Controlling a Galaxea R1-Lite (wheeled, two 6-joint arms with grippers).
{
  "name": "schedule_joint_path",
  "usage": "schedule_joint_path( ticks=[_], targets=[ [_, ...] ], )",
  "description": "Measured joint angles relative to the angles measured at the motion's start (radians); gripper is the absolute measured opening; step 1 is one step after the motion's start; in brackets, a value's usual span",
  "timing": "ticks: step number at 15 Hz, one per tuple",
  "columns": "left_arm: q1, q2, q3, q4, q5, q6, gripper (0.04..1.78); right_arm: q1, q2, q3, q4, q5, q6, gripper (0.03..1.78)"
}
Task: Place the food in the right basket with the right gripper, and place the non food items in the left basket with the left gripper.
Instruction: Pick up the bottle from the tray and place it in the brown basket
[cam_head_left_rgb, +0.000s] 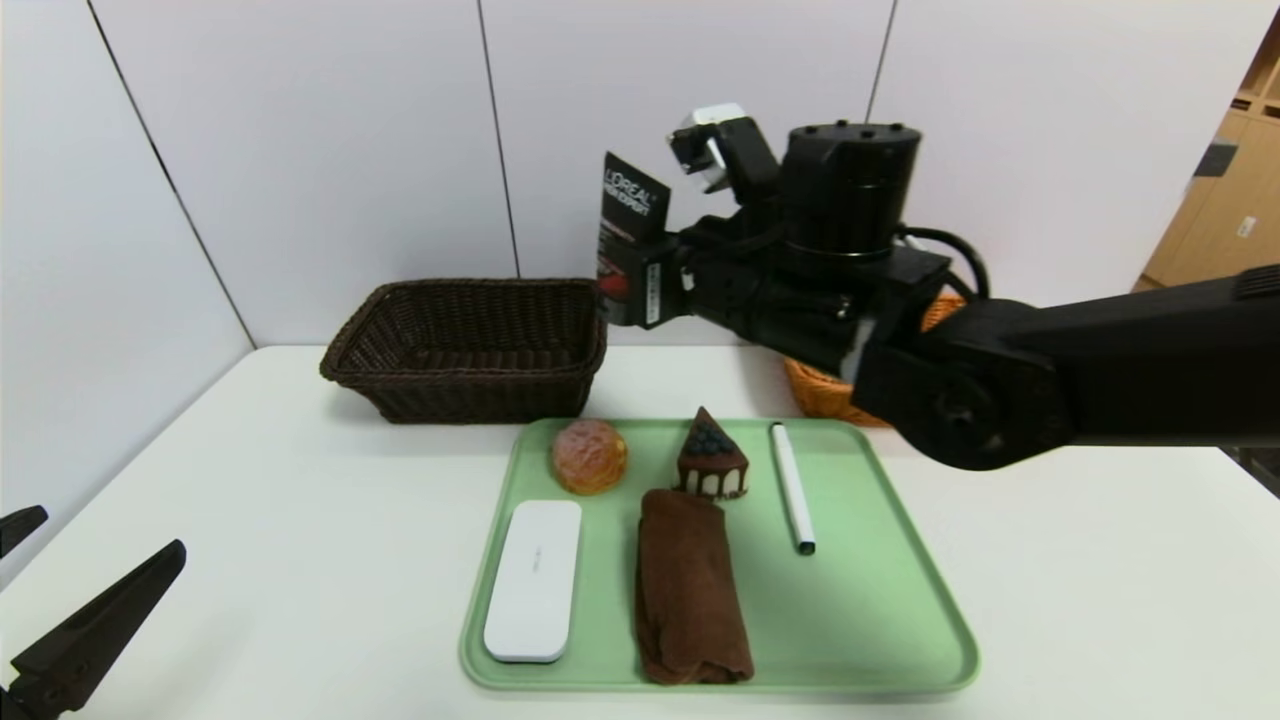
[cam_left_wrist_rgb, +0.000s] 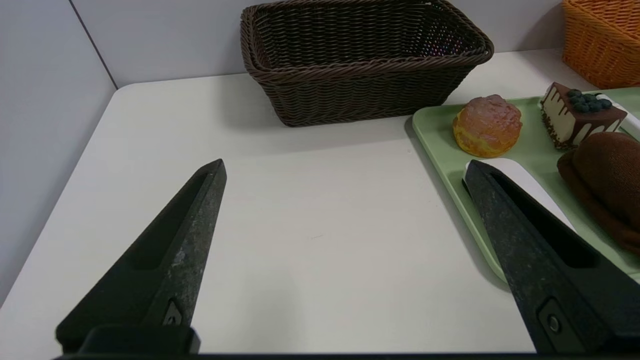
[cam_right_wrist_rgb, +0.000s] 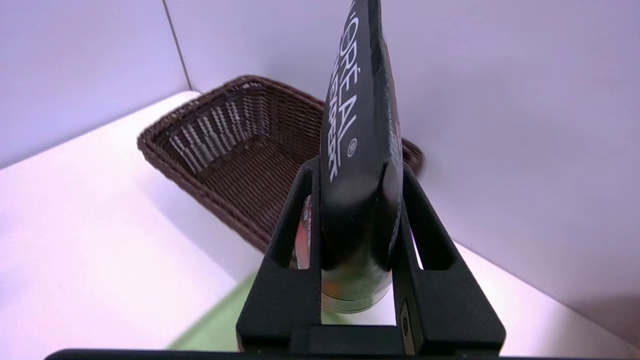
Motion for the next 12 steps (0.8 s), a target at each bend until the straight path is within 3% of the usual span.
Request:
schedule_joint_path(
  ticks=[4, 7, 9, 12],
  targets=[
    [0.000, -0.002, -0.001, 0.000, 0.000, 0.000, 1.69, 0.041, 0.227, -0.248, 0.000, -0.015, -0.001, 0.39],
    [0.000, -0.003, -0.001, 0.000, 0.001, -0.001, 1.69, 0.051, 0.367, -0.415, 0.008, -0.065, -0.012, 0.38],
    [0.000, -0.006, 0.001, 0.000, 0.001, -0.001, 1.69, 0.054, 0.444, -0.499, 0.011, -0.085, -0.056, 0.37],
    [0.000, -0.010, 0.006, 0.000, 0.000, 0.000, 1.69, 0.055, 0.496, -0.523, 0.005, -0.122, -0.138, 0.27]
  ],
)
